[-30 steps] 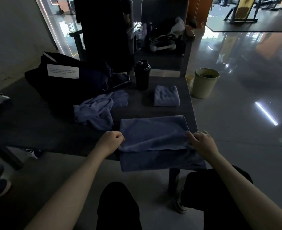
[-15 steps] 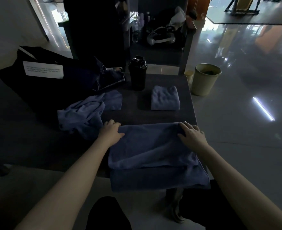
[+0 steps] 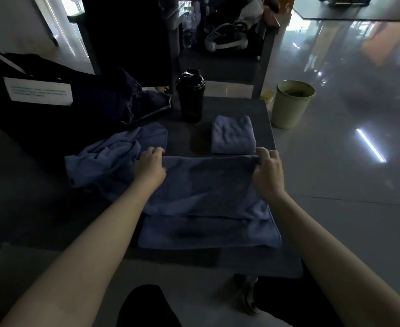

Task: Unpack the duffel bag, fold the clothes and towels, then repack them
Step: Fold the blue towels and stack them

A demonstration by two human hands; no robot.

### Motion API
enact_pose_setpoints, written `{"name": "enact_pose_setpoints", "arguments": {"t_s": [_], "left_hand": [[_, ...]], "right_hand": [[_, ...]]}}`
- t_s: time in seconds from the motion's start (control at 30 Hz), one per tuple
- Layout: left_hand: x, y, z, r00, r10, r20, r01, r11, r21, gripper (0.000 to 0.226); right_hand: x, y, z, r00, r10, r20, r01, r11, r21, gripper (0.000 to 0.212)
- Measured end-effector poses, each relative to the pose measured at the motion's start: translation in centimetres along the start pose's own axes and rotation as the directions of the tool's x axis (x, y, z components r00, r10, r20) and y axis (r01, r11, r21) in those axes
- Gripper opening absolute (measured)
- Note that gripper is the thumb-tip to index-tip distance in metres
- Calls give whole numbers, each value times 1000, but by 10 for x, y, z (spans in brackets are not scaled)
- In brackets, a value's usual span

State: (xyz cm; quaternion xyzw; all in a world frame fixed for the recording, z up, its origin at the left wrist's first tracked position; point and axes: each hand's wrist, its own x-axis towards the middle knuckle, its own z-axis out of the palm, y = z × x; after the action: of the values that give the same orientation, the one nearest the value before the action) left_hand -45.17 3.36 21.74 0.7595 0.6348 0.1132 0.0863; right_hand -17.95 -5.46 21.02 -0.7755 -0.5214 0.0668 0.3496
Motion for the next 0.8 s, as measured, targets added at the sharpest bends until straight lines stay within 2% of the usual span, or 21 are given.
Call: {"name": "enact_pose_setpoints", "arguments": {"t_s": [0.07,0.13,0.23,0.3,0.33,0.43,0.5,0.57,0.67,0.73,0.8], "left_hand": [[-12,2,5,996,73,-60,-68,994,90,50],[-31,2,13,989,128,-76,-122,989,80,54],[-64,-4,28,986,118,122,-125,991,56,57],[-80,-10,33,966,87,244,-110,990,83,58],[-83,-11,33,963,79,256,-109,989,104,59],[-90,-7,20,987,108,123,-128,978,165,59],[-102,1,12,971,238,4,-236,961,142,53],[-120,4,10,932,356,62,-361,929,85,49],[-136,-2,15,907,316,277,-342,938,52,56],[-141,-5,14,902,318,293,-349,935,62,58],[-148,-8,12,912,326,248,-352,934,67,63]], "right_hand": [[-16,-1,1,998,-58,18,59,995,-75,41],[-39,2,4,984,-145,103,159,977,-143,43],[-72,11,8,925,-126,358,223,943,-245,52],[-78,18,6,893,-104,437,255,918,-304,57],[-77,20,4,884,-100,456,272,904,-329,59],[-77,17,-7,897,-120,425,304,865,-398,60],[-88,17,-15,919,-266,290,357,873,-331,56],[-108,24,-21,895,-394,210,440,859,-264,52],[-127,35,-26,874,-397,281,471,834,-286,52],[-129,36,-29,876,-365,316,459,832,-311,54],[-133,34,-32,881,-320,349,433,844,-318,61]]}}
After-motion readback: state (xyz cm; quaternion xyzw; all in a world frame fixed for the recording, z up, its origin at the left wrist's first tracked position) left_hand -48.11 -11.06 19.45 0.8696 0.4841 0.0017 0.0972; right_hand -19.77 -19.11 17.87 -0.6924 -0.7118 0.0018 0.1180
